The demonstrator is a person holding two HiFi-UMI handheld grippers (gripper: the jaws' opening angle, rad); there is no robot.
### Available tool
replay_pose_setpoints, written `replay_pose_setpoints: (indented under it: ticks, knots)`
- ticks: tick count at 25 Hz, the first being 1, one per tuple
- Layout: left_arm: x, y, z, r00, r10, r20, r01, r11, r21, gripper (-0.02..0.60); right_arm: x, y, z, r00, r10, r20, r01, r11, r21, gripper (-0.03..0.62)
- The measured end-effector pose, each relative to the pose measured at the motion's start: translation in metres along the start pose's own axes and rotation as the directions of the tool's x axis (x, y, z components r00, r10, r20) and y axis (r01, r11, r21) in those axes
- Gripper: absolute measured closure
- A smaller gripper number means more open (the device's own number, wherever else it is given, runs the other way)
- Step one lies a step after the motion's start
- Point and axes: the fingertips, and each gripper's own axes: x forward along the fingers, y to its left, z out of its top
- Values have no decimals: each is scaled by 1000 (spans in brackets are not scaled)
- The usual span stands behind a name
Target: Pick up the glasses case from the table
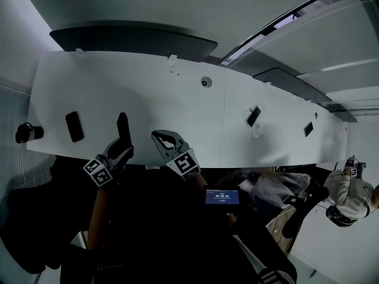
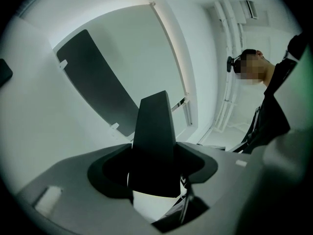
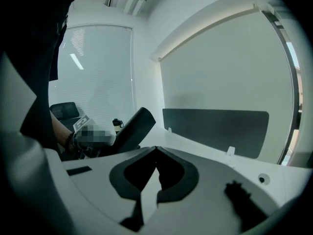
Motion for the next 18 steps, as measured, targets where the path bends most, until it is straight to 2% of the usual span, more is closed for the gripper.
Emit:
replay_pose_setpoints:
  ticks: [3,18]
  knots:
    - [4,-2,5,999,-21,34,22,999,-23,293,0,-3,1,1000,-2,10,2,1000,6,586]
    - [14,-5,6,999,-37,4,37,999,-26,293,-6,-3,-6,1000,15,19,-16,999,47,586]
